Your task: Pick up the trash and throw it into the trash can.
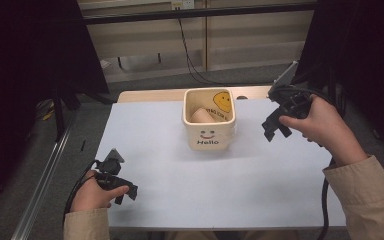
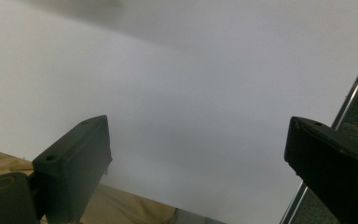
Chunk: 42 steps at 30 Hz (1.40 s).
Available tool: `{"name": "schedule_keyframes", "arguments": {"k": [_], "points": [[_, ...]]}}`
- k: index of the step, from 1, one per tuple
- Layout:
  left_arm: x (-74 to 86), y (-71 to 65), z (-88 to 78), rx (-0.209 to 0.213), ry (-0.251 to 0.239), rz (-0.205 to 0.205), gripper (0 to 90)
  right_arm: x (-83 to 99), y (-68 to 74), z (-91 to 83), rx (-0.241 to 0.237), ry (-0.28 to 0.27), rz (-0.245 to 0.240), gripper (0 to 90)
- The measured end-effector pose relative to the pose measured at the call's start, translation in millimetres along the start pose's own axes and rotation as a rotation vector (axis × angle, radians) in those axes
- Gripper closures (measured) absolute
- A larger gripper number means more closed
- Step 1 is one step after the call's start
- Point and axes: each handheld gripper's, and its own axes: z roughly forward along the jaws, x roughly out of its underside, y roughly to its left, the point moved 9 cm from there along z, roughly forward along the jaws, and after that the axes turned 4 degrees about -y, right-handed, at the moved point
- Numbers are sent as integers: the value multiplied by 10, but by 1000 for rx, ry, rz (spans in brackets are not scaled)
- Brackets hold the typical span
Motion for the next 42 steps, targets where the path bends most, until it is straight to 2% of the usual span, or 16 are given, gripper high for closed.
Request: {"name": "schedule_keyframes", "arguments": {"k": [2, 6, 8, 11, 12, 16, 17, 19, 20, 21, 24, 26, 29, 30, 39, 42], "points": [[-1, 8, -3, -6, 3, 6, 45, 31, 2, 52, -6, 0, 0, 70], [-1, 5, -9, -6, -1, -3, 45, 174, -3, 270, -21, 13, 3, 70], [-3, 11, -7, -9, -3, 3, 45, 292, -25, 450, -15, 34, 5, 69], [2, 7, -13, -5, 2, -4, 45, 343, -24, 521, -23, 38, 9, 69], [2, 14, -15, -7, 0, -3, 45, 412, -36, 620, -23, 41, 8, 70], [-3, 29, -18, -14, -10, -4, 45, 512, -43, 732, -13, 54, 8, 69], [1, 22, -21, -10, -6, -4, 45, 578, -40, 805, -15, 58, 11, 70], [1, 19, -19, -10, -7, -6, 45, 611, -42, 839, -12, 60, 16, 70], [1, 20, -18, -11, -6, -5, 45, 634, -50, 865, -9, 59, 20, 70], [0, 18, -18, -10, -8, -8, 45, 720, -72, 941, 16, 75, 36, 68], [0, 23, -19, -13, -7, -5, 45, 811, -59, 1039, 2, 83, 39, 72], [1, 19, -16, -11, -6, -5, 45, 871, -54, 1094, -6, 95, 37, 73], [3, 12, -15, -11, -5, -2, 45, 923, -73, 1127, 9, 96, 45, 73], [-1, 12, -15, -12, -7, -4, 45, 963, -101, 1144, 30, 92, 50, 72], [1, 8, -5, -13, -1, 4, 45, 1092, -141, 1237, 16, 73, 59, 70], [-10, -31, 4, -12, -7, -11, 45, 1117, -124, 1280, 8, 83, 57, 70]]}}
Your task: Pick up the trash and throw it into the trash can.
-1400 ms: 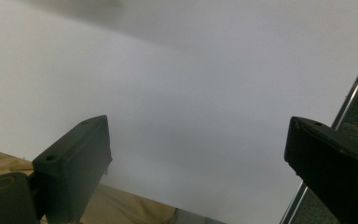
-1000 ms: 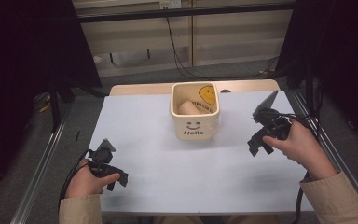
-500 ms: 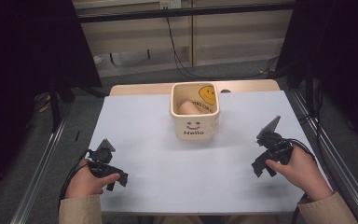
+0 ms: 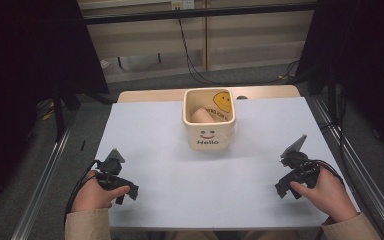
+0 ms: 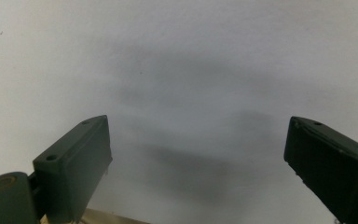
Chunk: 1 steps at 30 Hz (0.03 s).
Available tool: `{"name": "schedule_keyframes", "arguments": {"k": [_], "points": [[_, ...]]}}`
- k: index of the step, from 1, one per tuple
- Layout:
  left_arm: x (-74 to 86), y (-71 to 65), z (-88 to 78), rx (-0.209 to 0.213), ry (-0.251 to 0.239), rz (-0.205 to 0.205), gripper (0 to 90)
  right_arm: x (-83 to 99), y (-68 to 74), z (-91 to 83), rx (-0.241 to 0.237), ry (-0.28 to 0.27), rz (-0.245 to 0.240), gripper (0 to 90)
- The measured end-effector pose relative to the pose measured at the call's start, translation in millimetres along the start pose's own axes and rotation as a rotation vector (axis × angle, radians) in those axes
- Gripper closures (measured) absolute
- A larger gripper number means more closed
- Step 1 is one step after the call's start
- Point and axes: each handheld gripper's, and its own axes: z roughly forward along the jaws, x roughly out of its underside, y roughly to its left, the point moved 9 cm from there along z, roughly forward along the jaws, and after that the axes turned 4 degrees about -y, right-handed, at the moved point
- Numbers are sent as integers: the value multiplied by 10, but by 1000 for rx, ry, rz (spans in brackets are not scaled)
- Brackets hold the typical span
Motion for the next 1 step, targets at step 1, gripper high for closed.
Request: {"name": "schedule_keyframes", "arguments": {"k": [1], "points": [[0, 0, 0, 0, 0, 0, 45, 0, 0, 0, 0, 0, 0, 70]]}}
